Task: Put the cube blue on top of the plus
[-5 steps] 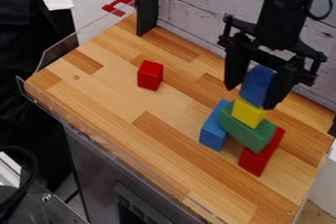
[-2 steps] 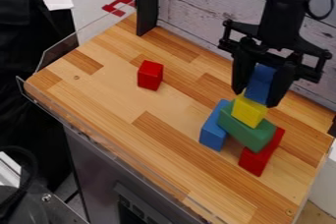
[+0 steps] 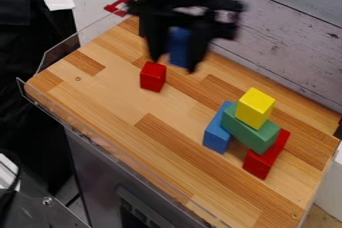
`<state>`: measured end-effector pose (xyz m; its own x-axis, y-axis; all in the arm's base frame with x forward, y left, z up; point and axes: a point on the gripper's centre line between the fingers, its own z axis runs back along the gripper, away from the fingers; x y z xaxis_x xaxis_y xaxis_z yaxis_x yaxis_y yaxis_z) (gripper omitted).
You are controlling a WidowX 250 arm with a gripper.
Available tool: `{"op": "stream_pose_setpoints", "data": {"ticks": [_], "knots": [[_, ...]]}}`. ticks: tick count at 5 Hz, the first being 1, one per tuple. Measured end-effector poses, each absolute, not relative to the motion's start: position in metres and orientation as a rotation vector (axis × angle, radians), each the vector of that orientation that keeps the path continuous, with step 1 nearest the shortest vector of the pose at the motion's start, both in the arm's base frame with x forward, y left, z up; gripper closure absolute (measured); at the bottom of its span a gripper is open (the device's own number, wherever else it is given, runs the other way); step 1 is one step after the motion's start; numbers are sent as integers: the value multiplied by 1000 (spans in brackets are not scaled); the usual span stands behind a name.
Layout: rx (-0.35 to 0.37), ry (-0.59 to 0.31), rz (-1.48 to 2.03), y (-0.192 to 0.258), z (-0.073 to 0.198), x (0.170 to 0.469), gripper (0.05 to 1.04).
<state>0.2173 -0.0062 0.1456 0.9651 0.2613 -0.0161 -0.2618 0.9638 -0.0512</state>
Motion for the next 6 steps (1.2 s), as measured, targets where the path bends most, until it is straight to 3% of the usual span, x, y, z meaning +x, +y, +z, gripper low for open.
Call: {"op": "stream_pose_setpoints", "data": {"ticks": [1,2,6], "knots": [[-74,82,314,40,127,217,569],[-92,138,328,57,112,226,569],[-117,157,246,64,82,269,569]]}}
